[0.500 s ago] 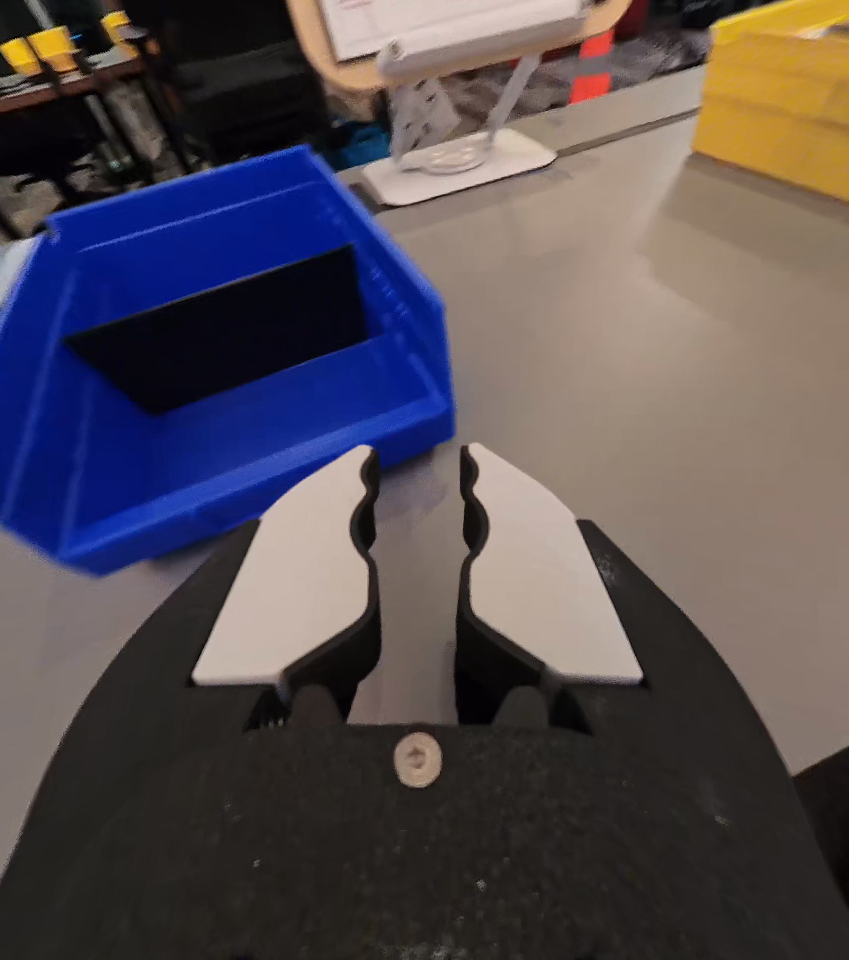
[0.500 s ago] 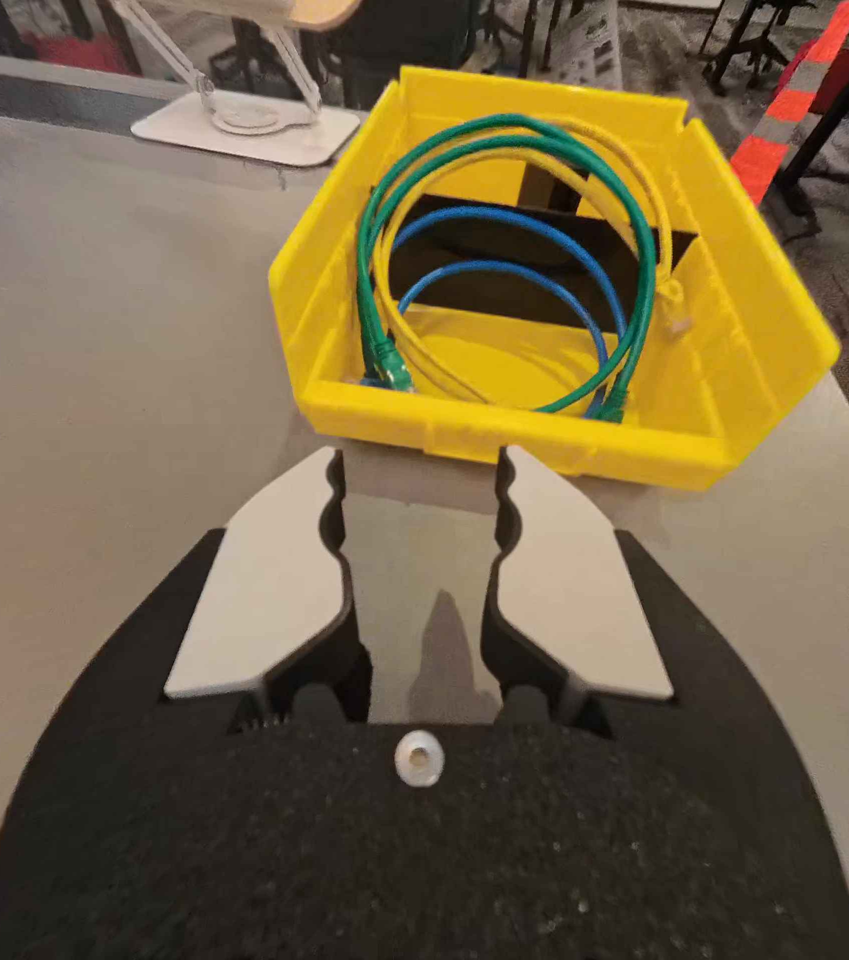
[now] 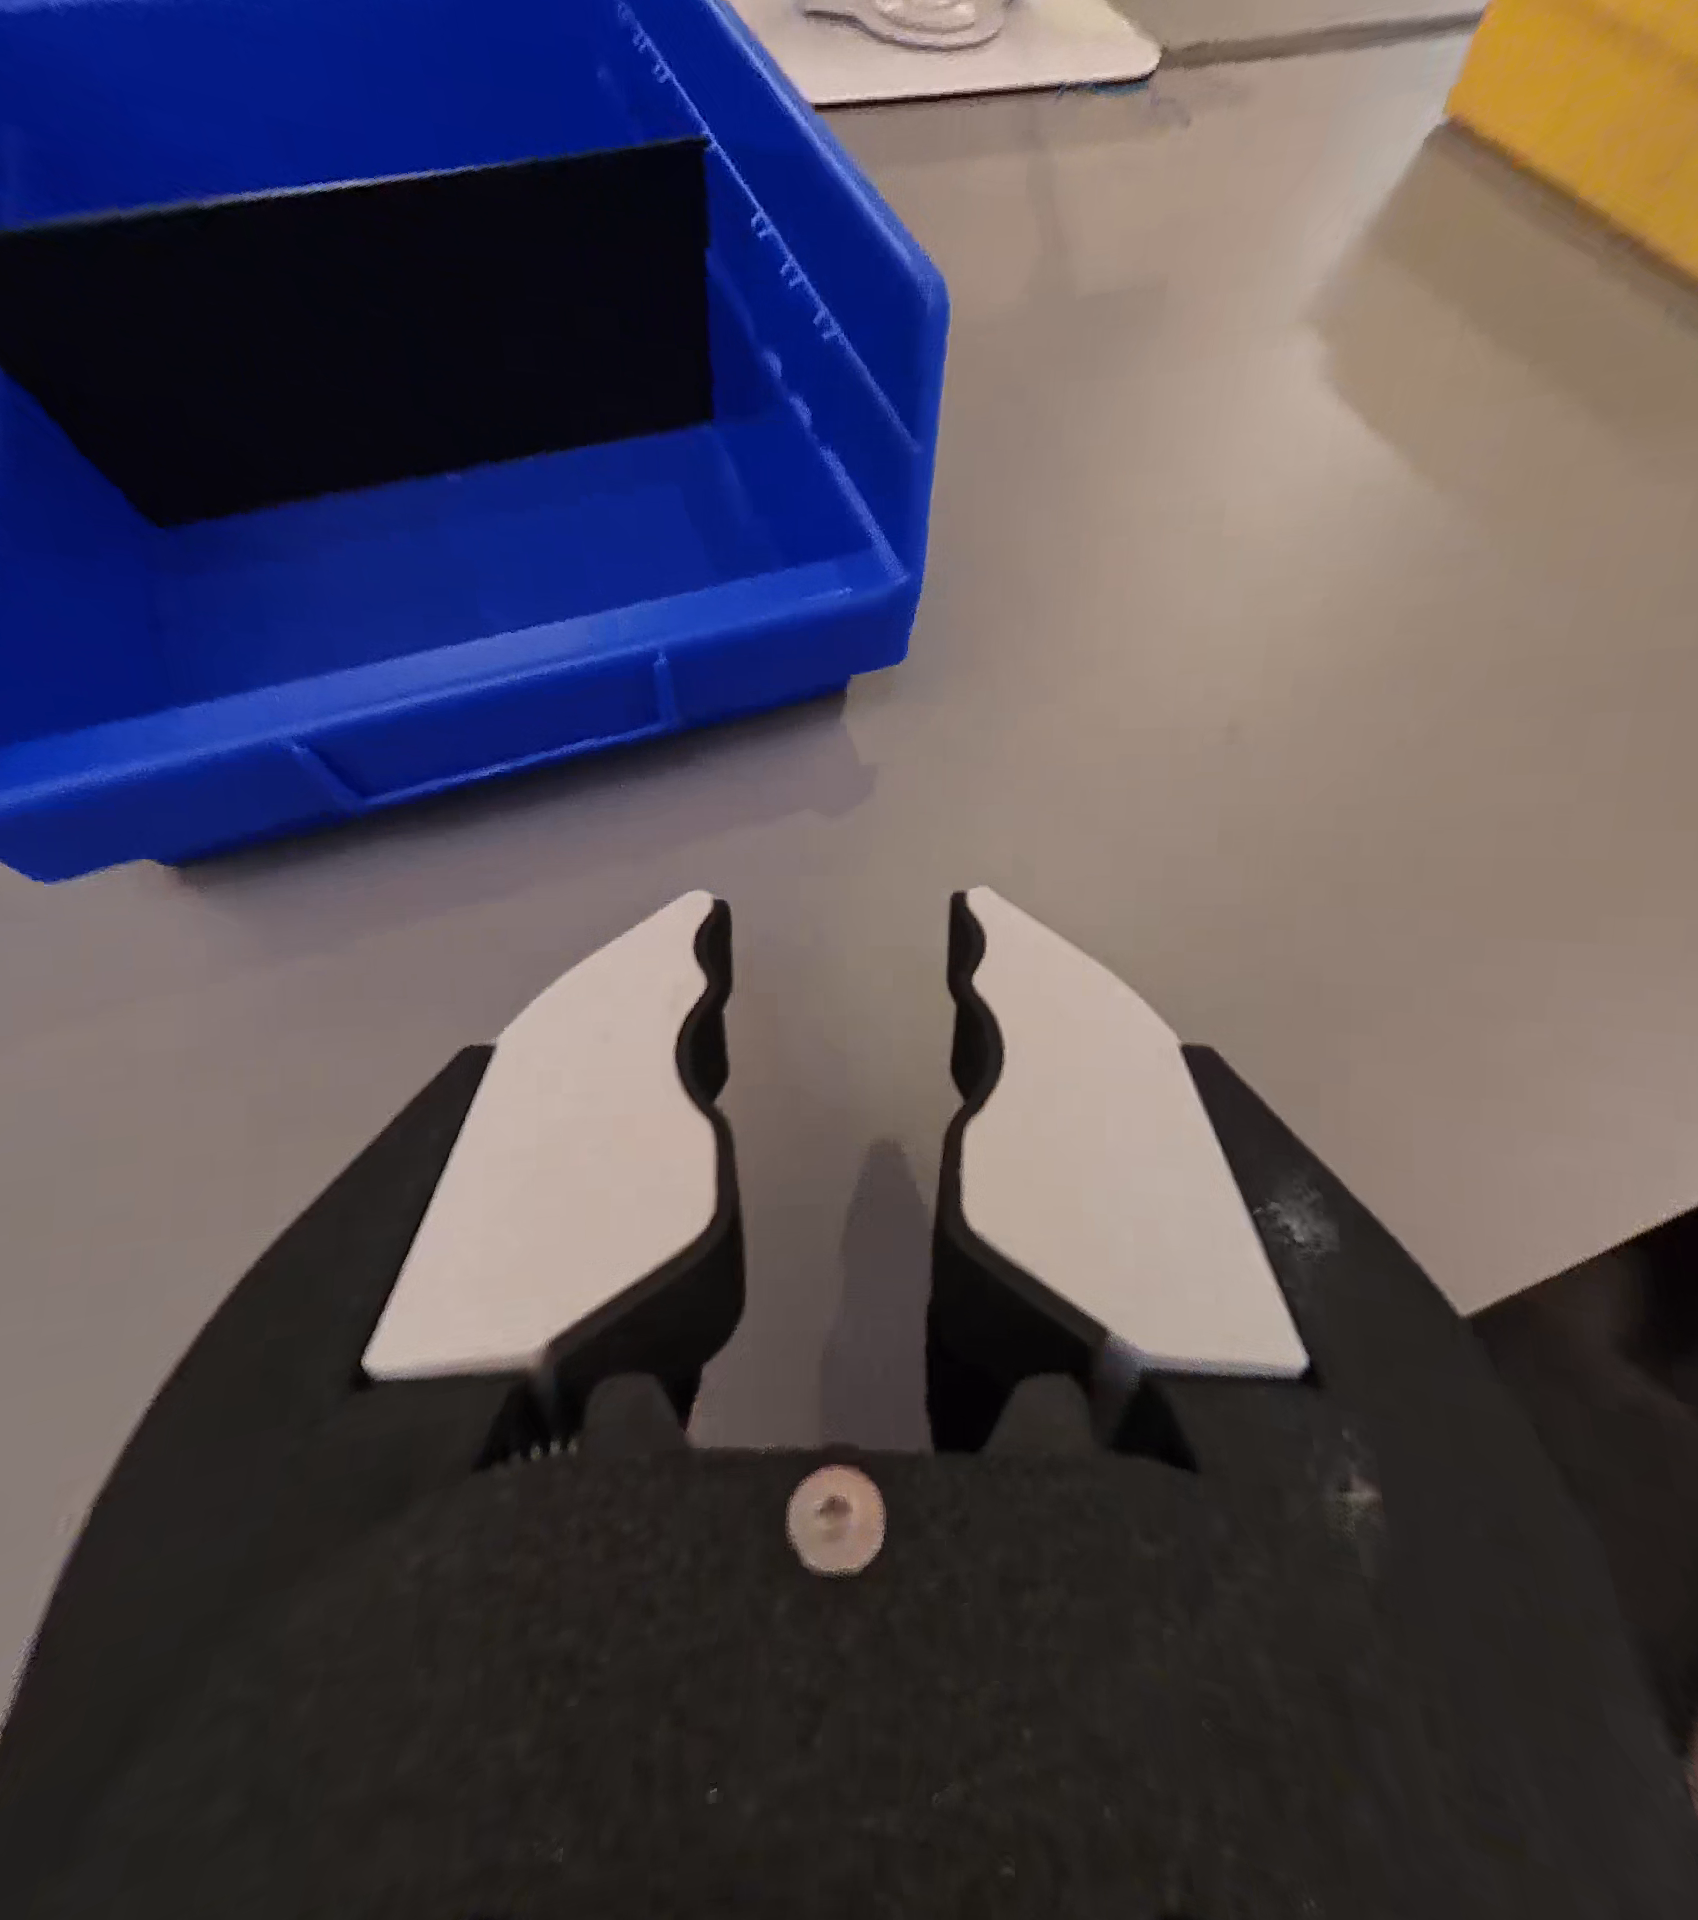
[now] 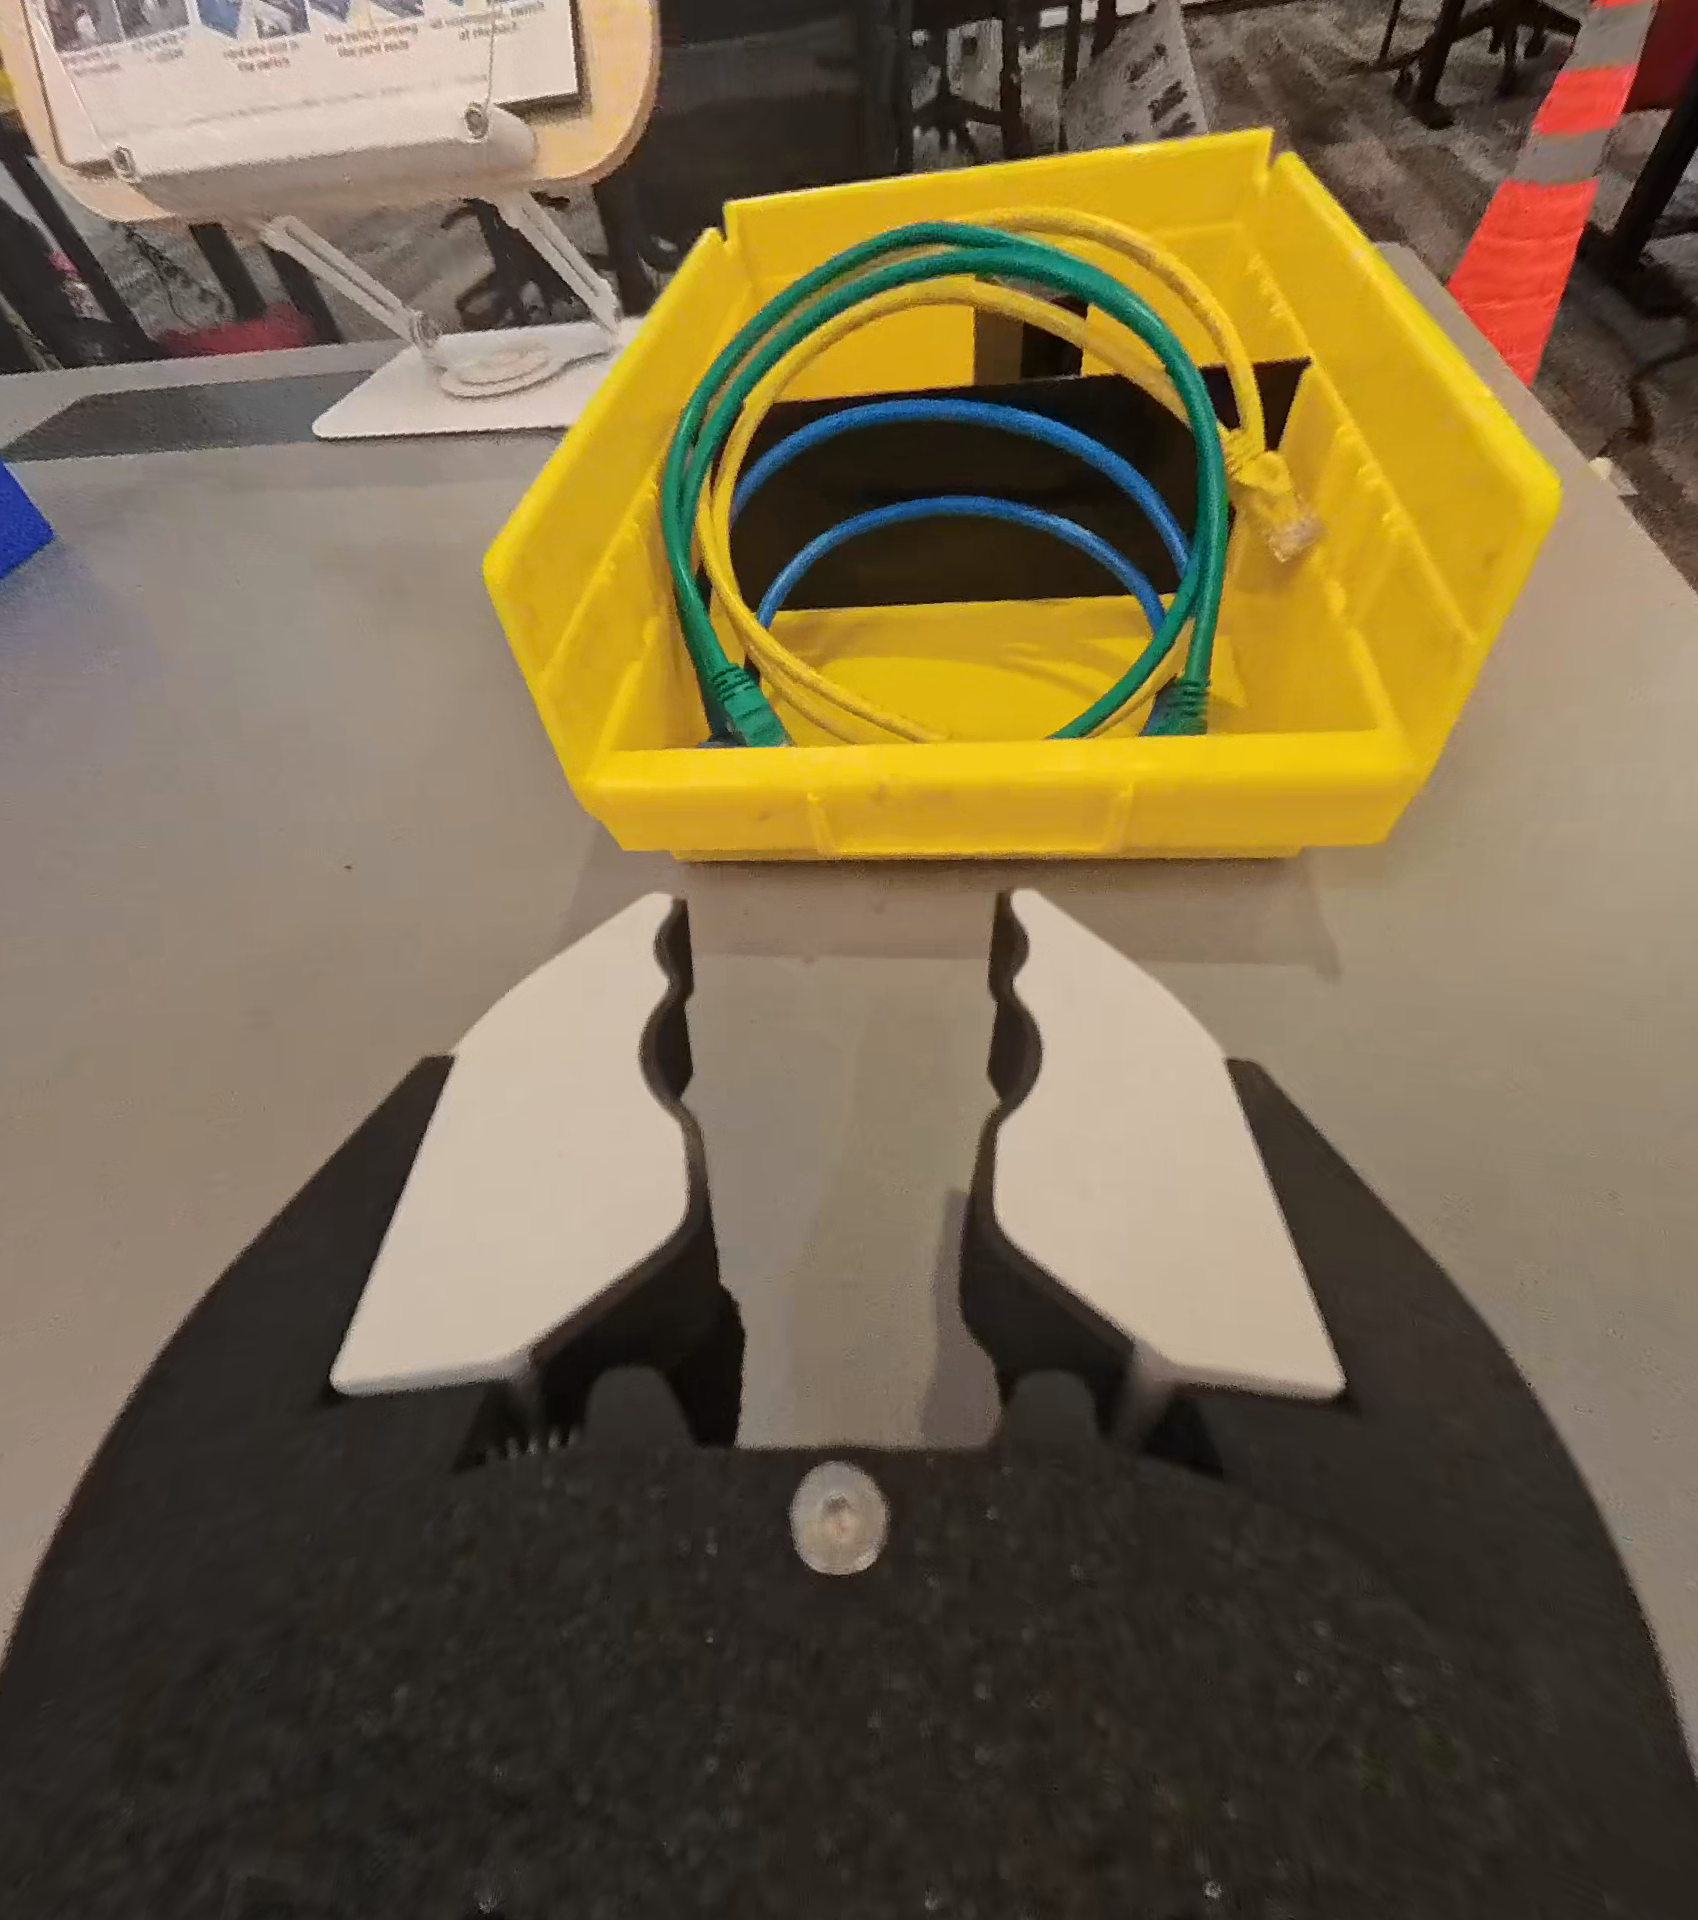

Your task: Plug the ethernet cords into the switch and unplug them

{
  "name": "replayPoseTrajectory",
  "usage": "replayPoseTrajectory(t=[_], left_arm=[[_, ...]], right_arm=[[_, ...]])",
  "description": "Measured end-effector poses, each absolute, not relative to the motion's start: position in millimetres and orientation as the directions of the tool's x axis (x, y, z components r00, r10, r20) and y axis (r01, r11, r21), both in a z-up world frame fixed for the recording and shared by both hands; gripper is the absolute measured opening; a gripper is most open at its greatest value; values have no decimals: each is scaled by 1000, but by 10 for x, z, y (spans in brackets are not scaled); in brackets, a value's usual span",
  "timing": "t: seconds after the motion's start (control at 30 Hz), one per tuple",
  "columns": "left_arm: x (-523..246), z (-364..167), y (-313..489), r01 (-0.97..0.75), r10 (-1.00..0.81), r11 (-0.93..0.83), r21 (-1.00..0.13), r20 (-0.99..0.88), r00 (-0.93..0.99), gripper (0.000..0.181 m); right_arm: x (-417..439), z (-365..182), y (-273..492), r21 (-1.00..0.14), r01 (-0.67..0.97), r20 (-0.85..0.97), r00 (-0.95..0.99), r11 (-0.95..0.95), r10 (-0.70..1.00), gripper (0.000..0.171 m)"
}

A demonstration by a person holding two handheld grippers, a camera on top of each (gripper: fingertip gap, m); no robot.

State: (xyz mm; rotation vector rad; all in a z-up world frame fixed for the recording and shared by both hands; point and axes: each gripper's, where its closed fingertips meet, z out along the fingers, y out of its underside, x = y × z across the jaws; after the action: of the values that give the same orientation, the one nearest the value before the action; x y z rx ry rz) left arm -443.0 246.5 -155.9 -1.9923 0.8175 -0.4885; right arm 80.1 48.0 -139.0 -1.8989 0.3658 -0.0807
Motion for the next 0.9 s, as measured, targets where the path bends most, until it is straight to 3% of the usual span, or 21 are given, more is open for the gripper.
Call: replayPoseTrajectory(t=[0.13, 0.77, 0.83, 0.9], left_arm=[[-4445, -1530, 2463, -234, -698, -463, -855, 189, 691, 39], [-4519, -1481, 2308, -226, -697, -461, -858, 193, 690, 39], [-4505, -1480, 2304, -223, -700, -463, -858, 200, 685, 39], [-4483, -1482, 2306, -224, -703, -466, -856, 204, 681, 39]], right_arm=[[859, -1416, 384, -924, -230, -130, 940, -305, -315, 55], [889, -1349, 212, -928, -257, -161, 930, -270, -331, 53], [800, -1341, 247, -924, -197, -92, 946, -327, -310, 46], [552, -1276, 460, -937, -90, -14, 975, -338, -220, 52]])
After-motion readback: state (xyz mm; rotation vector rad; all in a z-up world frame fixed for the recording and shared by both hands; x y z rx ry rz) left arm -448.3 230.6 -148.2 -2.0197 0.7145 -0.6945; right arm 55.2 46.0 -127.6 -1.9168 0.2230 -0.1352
